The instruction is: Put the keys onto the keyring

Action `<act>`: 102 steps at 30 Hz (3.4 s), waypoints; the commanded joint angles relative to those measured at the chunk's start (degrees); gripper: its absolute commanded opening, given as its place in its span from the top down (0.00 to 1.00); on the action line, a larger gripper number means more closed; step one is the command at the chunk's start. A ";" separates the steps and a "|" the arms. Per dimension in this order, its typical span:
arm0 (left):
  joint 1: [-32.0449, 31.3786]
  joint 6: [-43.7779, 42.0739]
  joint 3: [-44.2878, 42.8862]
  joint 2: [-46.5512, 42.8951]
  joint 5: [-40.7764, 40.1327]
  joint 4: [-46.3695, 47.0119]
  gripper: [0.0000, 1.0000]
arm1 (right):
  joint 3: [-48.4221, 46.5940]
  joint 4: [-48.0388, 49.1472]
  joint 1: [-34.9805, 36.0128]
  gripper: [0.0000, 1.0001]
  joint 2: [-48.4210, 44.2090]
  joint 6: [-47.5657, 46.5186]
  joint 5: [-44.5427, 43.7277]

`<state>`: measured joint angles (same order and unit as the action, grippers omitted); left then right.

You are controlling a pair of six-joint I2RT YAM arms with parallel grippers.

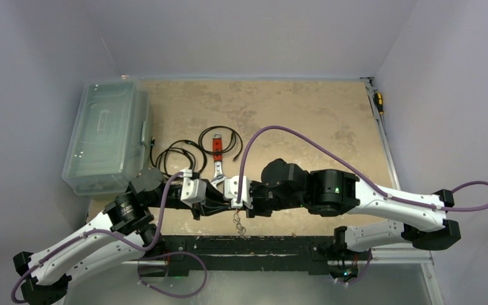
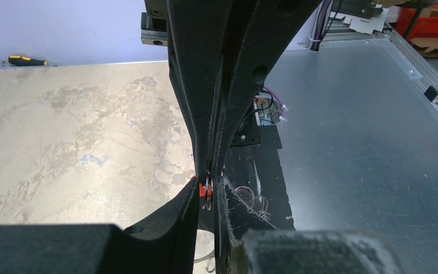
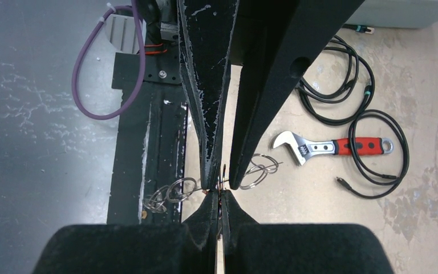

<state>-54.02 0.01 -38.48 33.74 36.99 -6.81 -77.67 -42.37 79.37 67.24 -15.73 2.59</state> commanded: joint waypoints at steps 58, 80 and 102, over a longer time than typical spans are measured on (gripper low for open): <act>0.58 3.46 2.36 -7.19 2.05 6.90 1.00 | 17.82 26.45 -0.01 0.55 -12.73 7.14 1.73; 0.66 2.90 2.34 -8.02 0.62 4.36 1.00 | 18.31 24.26 -0.01 0.95 -12.73 7.78 3.30; 0.67 2.67 2.43 -9.30 -1.09 3.82 1.00 | 19.21 25.73 -0.01 0.67 -13.13 8.72 2.86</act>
<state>-53.63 2.42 -35.75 25.04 36.58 -5.41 -58.13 -17.63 79.33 55.22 -7.20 5.52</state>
